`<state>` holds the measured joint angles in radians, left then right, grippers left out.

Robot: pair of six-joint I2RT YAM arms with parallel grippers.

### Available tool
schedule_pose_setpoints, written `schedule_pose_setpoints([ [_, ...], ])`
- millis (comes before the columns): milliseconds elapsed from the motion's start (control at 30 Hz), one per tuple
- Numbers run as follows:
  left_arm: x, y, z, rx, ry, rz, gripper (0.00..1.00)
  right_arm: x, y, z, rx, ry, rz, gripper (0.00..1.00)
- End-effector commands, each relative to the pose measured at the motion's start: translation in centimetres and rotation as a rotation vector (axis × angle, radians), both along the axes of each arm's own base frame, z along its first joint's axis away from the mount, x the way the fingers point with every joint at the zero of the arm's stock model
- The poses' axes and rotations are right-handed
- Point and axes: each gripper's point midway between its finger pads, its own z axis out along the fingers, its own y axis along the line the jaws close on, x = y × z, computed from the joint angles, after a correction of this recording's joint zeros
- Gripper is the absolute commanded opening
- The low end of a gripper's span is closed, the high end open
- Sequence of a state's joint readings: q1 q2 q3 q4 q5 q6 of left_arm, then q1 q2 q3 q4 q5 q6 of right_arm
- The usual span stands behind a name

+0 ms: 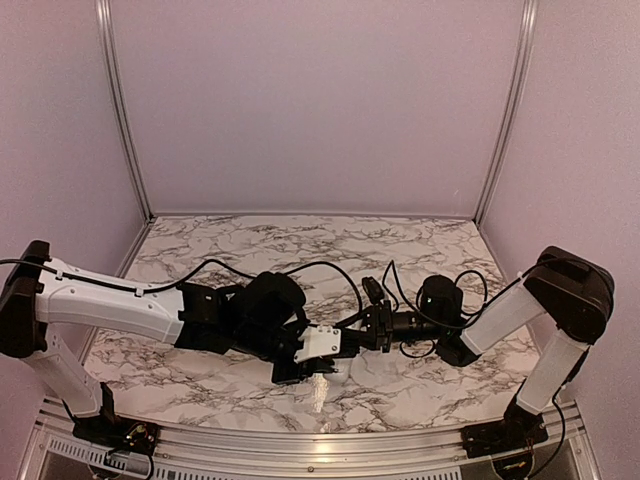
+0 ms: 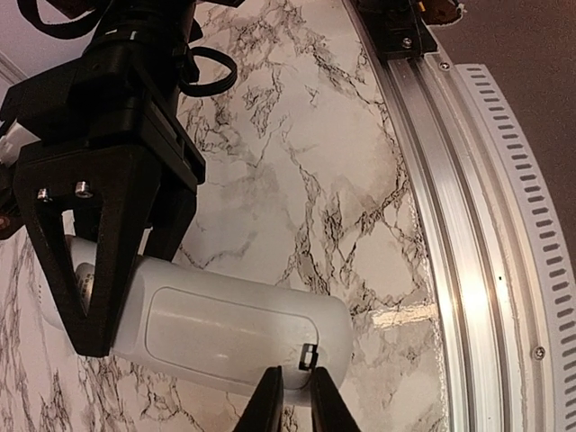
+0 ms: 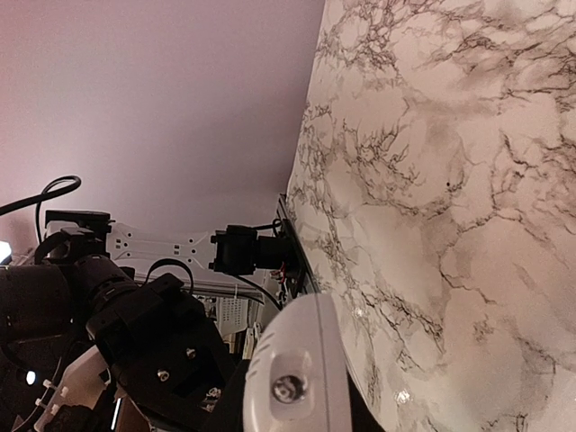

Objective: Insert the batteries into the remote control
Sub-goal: Press the battery cover on the remote control.

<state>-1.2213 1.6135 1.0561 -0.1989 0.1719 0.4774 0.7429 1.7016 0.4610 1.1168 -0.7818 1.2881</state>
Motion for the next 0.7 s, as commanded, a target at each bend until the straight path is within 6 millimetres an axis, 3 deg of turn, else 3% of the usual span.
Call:
schedule_pose_setpoints([
  [0, -0.8, 2.7, -5.7, 0.218, 0.110, 0.031, 0.12, -0.4, 0.7, 7.6, 0.192, -0.144, 0.048, 0.00],
  [233, 0.2, 2.8, -5.5, 0.218, 0.056, 0.060, 0.16, -0.3, 0.8, 7.4, 0.186, -0.140, 0.046, 0.00],
  [400, 1.1, 2.5, -2.6, 0.118, -0.025, 0.085, 0.22, 0.0, 0.8, 6.1, 0.154, -0.111, 0.034, 0.00],
  [567, 1.7, 3.1, 0.6, -0.003, -0.155, 0.108, 0.43, 0.2, 0.6, 4.7, 0.124, -0.066, 0.021, 0.00],
  [667, 1.6, 3.2, 1.6, -0.036, -0.231, 0.111, 0.49, 0.2, 0.7, 4.2, 0.110, -0.048, 0.017, 0.00],
])
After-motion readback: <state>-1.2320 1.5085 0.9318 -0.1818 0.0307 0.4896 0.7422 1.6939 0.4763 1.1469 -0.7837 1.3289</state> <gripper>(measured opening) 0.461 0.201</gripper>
